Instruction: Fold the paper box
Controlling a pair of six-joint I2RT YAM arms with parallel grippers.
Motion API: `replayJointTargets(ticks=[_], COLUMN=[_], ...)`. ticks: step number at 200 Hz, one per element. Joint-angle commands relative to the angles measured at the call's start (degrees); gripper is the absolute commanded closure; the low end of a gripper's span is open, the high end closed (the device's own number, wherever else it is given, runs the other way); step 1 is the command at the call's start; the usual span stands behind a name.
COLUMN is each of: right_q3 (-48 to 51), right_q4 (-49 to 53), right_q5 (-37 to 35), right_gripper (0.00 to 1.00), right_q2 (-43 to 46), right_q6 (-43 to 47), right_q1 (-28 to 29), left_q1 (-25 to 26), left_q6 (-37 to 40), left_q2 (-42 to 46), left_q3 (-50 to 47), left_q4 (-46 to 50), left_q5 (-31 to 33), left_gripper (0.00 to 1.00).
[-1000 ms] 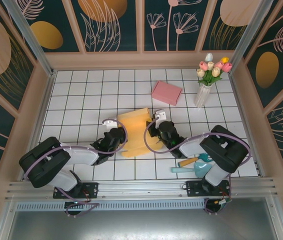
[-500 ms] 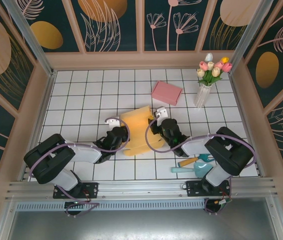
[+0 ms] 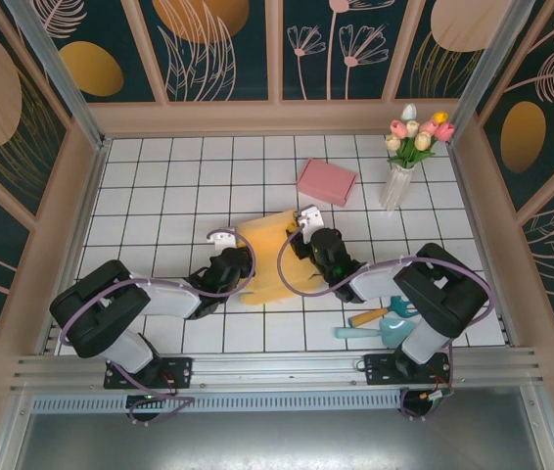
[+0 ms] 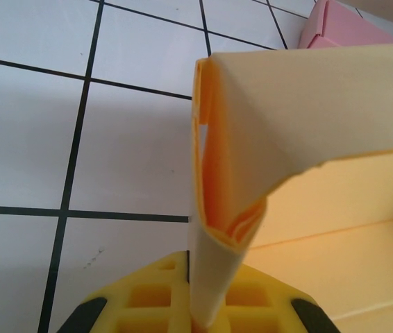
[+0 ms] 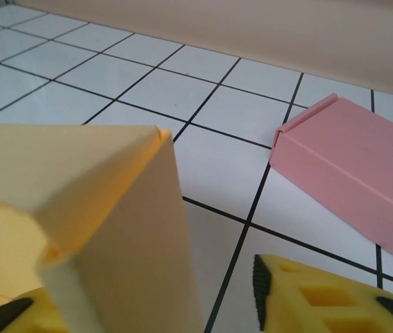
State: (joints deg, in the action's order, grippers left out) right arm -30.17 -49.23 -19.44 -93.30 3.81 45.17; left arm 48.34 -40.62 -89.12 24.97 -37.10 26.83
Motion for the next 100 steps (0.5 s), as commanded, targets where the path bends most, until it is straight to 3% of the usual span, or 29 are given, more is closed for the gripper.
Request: replayJointTargets(ticks=[1, 62, 100], right_q3=[-0.7, -1.7, -4.0], right_q4=[2.1, 4.3, 4.4], right_q5=[0.0, -3.7, -11.6], right_gripper=[0.52, 0.52, 0.57], right_q2=[2.4, 4.2, 0.9], right_q6=[2.1, 2.5, 2.1], right_q1=[0.2, 0.2, 0.8], left_q1=[0.3, 0.2, 0.2], left_q6=[-0.6, -0.5, -0.5], left_q2=[-0.7, -2.2, -2.5], left_q3=[1.3, 2.2, 2.9], left_q4=[-1.0, -0.8, 0.0], left_q5=[-0.7, -0.7, -0.5], left_gripper=[1.00, 1.00, 1.00])
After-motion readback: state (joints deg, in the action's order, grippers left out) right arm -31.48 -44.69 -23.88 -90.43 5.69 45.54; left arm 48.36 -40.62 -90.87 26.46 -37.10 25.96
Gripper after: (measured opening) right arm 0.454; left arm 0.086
